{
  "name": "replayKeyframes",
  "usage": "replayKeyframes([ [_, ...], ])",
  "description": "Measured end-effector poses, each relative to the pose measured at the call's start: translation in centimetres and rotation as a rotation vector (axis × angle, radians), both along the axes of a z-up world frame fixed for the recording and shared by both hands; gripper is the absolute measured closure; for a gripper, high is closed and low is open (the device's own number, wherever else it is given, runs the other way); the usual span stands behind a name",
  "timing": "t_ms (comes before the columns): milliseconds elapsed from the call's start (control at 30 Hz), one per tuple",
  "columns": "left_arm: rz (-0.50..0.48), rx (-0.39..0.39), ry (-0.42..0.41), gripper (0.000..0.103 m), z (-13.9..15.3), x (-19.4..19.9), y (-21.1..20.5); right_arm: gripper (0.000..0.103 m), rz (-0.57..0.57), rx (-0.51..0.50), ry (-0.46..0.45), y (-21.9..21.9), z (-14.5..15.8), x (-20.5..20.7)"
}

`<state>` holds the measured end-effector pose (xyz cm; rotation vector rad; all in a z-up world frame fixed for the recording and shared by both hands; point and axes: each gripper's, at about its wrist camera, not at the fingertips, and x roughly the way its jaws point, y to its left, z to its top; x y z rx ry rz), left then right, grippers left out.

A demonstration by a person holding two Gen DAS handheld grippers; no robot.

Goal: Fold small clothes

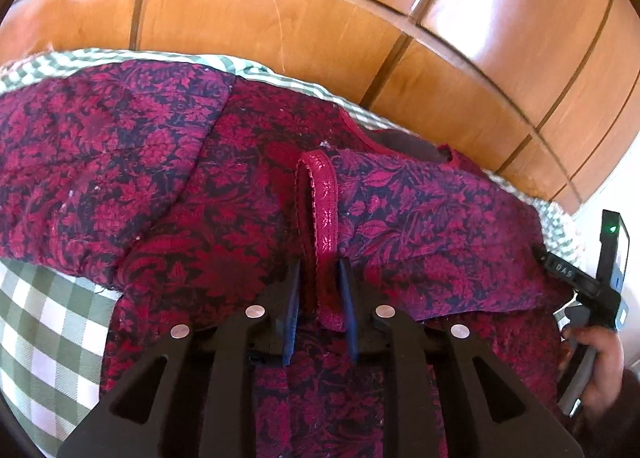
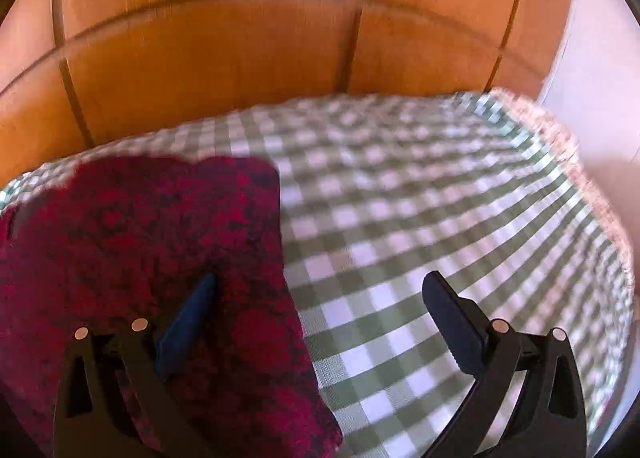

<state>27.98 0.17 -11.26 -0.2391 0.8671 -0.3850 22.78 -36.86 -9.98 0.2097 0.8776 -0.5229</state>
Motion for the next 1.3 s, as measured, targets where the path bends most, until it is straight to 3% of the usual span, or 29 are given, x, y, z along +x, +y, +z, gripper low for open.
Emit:
replayKeyframes([
  [100, -0.006, 0.028, -0.003, 0.084, 0.0, 0.2, -0.6, 0.002, 0.002, -0.052, 0.011, 0.6, -0.2, 0.6],
  [167, -0.006, 0.002, 0.002, 0.084, -0.1, 0.2, -0.2, 0.002, 0.004, -0.06, 0.0, 0.7, -0.1, 0.5],
  [333, -0.003, -0.049, 0.009, 0.083, -0.1, 0.2, 0.4, 0.002, -0.029, -0.03, -0.066, 1.1, 2.4, -3.3],
  [467, -0.003, -0.057, 0.007, 0.083, -0.1, 0.0, 0.5, 0.002, -0.037, -0.072, -0.031, 1.8, 2.1, -5.4],
  [567, -0.026, -0.104, 0.0, 0.065, 0.1, -0.4, 0.8, 0.002, -0.078, -0.041, 0.01, 0.8, 0.4, -5.0],
  [667, -0.027, -0.12, -0.018, 0.051, 0.5, -1.2, 1.0, 0.002, -0.089, -0.019, -0.026, 0.5, 0.4, -5.3],
  [733, -0.011, -0.137, -0.035, 0.035, 0.7, -2.2, 1.4, 0.002, -0.075, -0.036, -0.091, 1.2, 1.7, -6.5],
  [833, 0.039, -0.168, -0.054, 0.03, 1.0, -3.6, 2.6, 0.002, -0.026, -0.033, -0.16, 3.1, 3.6, -8.7],
  [933, 0.092, -0.192, -0.051, 0.03, 1.0, -4.4, 3.7, 0.002, 0.082, -0.011, -0.171, 5.5, 3.4, -9.7],
  [1067, 0.148, -0.24, -0.02, 0.026, 1.2, -5.3, 5.5, 0.002, 0.227, -0.012, -0.102, 8.3, 1.4, -8.5],
  [1167, 0.191, -0.211, -0.032, 0.023, 2.2, -6.3, 6.9, 0.002, 0.222, -0.017, -0.019, 8.8, 0.3, -7.3],
  [1300, 0.253, -0.203, -0.069, 0.023, 3.5, -7.0, 9.9, 0.002, 0.224, -0.001, -0.011, 8.3, -0.1, -7.1],
])
